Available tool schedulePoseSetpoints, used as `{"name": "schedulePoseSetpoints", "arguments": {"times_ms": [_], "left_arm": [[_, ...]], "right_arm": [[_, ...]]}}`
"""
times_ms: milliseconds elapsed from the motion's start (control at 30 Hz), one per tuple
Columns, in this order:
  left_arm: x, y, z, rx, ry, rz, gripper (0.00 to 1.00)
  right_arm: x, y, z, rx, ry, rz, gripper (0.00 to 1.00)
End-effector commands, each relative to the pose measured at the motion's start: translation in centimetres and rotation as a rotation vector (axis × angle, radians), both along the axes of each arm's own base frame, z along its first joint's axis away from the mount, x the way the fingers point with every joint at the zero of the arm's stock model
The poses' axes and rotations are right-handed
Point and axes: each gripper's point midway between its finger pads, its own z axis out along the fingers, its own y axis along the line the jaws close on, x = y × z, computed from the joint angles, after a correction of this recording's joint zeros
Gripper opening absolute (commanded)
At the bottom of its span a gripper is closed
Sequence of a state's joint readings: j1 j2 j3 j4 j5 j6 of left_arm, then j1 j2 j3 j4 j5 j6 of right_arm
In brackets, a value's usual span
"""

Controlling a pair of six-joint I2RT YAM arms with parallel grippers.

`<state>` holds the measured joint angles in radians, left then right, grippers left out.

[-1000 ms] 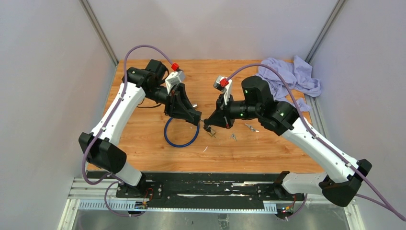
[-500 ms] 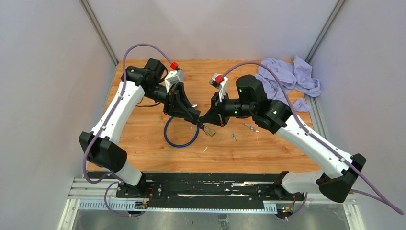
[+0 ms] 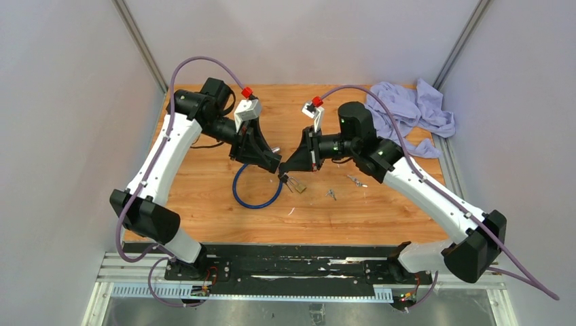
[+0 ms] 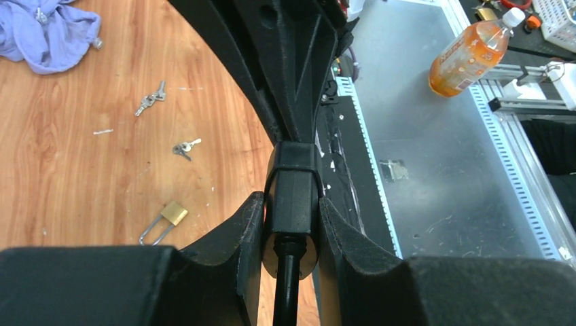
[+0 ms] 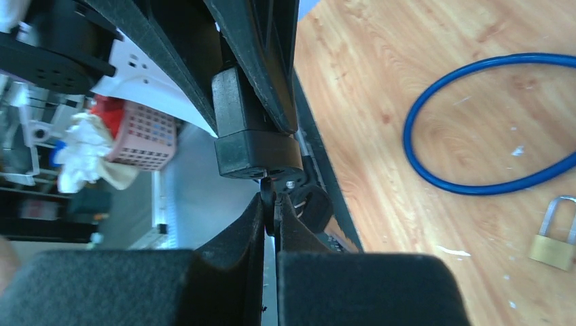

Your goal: Unlock with the key

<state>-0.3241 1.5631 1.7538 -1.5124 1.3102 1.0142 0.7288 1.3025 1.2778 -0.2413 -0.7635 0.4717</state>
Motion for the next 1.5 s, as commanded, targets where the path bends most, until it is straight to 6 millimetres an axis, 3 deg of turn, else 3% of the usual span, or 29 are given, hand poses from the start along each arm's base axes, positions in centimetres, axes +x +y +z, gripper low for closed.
{"name": "schedulePoseSetpoints", "arguments": {"times_ms": [0, 433, 467, 600, 800, 900, 1033, 1167, 1367, 1467], "left_arm": [[0.0, -1.0, 2.5, -0.087, -0.158, -0.048, 0.0], [-1.1, -0.8, 2.9, -0.121, -0.194, -0.064, 0.0], [-1.1, -0.8, 2.9, -0.121, -0.182, -0.064, 0.0], [-1.6, -1.0, 3.4, -0.154, -0.125, -0.07, 0.0], [-2.3, -1.5, 4.6, -0.232, 0.057, -0.09, 0.0], [-2.5, -1.5, 4.5, -0.231, 0.082, -0.089, 0.03], [-2.7, -1.3, 4.1, -0.205, 0.092, -0.079, 0.17], [-2.4, -1.0, 3.2, -0.133, 0.088, -0.051, 0.19], [-1.6, -0.8, 1.9, -0.033, 0.12, -0.003, 0.2], [-1.3, -0.9, 2.0, -0.018, 0.161, 0.01, 0.19]], "right_arm": [[-1.2, 1.1, 4.7, 0.207, 0.076, 0.117, 0.01], [-1.1, 1.6, 4.0, 0.26, 0.268, 0.171, 0.01], [-1.0, 1.5, 3.7, 0.243, 0.257, 0.159, 0.04], [-0.3, 0.0, 3.2, 0.159, 0.066, 0.062, 0.41], [0.6, -1.7, 3.3, 0.127, -0.185, -0.046, 0.7], [0.4, -1.5, 3.7, 0.124, -0.242, -0.042, 0.73], [-0.4, -0.3, 3.8, 0.111, -0.276, 0.006, 0.75], [-1.2, 0.7, 3.7, 0.108, -0.291, 0.048, 0.76], [-1.5, 1.8, 3.0, 0.105, -0.269, 0.074, 0.57], [-1.6, 2.3, 2.3, 0.099, -0.266, 0.077, 0.53]]}}
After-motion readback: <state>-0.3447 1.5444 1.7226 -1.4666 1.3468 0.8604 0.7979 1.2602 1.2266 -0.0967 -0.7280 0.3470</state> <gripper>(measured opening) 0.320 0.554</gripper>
